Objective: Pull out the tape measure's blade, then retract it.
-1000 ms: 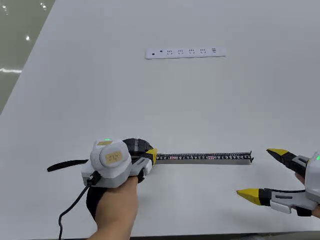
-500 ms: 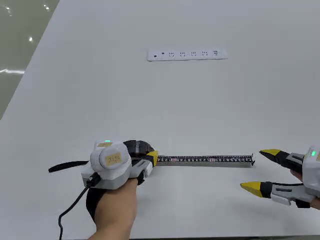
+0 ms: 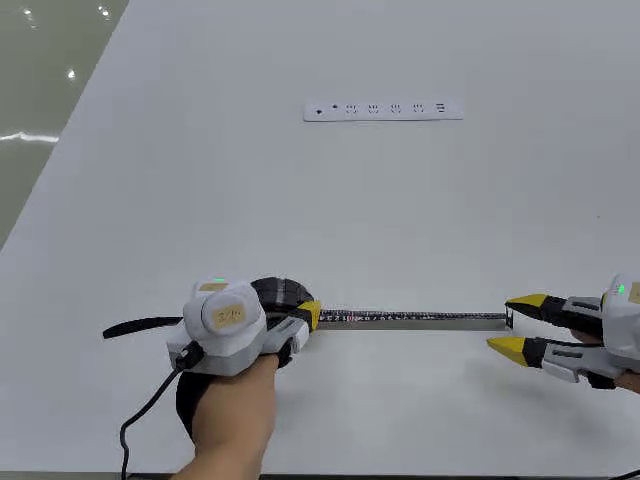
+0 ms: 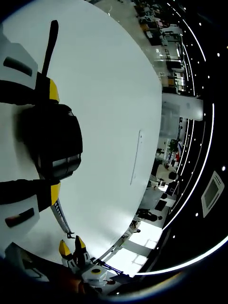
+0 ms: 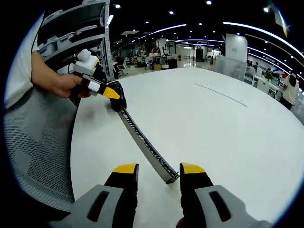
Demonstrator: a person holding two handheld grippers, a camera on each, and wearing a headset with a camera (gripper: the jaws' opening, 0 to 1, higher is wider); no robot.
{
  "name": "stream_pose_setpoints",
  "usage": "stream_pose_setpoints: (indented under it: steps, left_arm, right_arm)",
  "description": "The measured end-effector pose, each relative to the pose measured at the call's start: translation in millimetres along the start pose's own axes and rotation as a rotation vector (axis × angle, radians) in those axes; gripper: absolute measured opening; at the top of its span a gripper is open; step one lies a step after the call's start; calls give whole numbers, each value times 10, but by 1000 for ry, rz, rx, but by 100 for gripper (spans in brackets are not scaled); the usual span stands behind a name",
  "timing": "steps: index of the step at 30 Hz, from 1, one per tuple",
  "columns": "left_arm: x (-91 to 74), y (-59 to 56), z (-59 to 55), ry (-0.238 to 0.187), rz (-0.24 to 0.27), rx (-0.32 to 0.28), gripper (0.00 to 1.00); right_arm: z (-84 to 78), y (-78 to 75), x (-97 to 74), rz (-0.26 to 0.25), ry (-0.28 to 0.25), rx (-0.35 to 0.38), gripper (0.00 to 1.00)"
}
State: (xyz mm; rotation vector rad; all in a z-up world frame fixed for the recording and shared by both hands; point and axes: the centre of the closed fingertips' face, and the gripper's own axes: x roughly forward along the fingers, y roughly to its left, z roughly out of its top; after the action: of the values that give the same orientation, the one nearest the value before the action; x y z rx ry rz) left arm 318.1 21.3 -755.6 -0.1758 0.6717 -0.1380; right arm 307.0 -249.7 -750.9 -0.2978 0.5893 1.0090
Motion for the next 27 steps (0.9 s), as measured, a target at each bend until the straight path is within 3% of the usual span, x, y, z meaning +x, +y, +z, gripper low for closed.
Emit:
stream_pose_setpoints:
  steps: [5,11,27]
  left_arm:
    - [0,0,-2,-1,0,1,60]
    - [2,-1,-6,2,-1,1,60]
    - [5,-9,-11,3,-6,3,60]
  right_arm:
    - [6,-84,6,2,-6,28,31]
    - [-95,-156,51,19,32,48,29]
    - [-218,-168,122,112,69,120,19]
